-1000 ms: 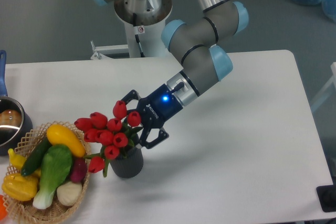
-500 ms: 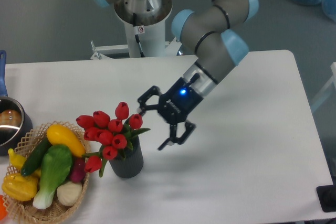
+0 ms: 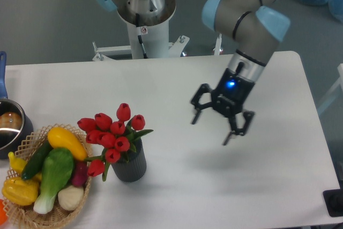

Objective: Insert the flowers into the vase

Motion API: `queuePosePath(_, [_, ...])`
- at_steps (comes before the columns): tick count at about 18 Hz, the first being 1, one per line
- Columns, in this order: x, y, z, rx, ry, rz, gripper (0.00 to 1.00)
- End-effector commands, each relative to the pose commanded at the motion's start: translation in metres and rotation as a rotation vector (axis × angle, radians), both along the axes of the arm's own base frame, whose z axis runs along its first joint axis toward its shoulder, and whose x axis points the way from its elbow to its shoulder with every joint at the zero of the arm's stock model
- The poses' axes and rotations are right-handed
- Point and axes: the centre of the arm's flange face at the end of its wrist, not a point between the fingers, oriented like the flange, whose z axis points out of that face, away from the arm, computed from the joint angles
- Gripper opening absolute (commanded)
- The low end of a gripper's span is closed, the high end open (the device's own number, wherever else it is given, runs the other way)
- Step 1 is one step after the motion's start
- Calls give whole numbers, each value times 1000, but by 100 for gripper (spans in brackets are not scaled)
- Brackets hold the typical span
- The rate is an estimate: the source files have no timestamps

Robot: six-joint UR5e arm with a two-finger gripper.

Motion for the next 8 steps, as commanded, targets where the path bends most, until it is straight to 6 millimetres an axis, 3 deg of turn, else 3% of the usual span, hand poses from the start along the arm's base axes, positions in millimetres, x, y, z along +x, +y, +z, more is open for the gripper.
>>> queuePosePath(2, [-20, -2, -21, -110, 36, -5, 100])
queuePosePath(8, [-36, -18, -18, -209, 93, 9, 100])
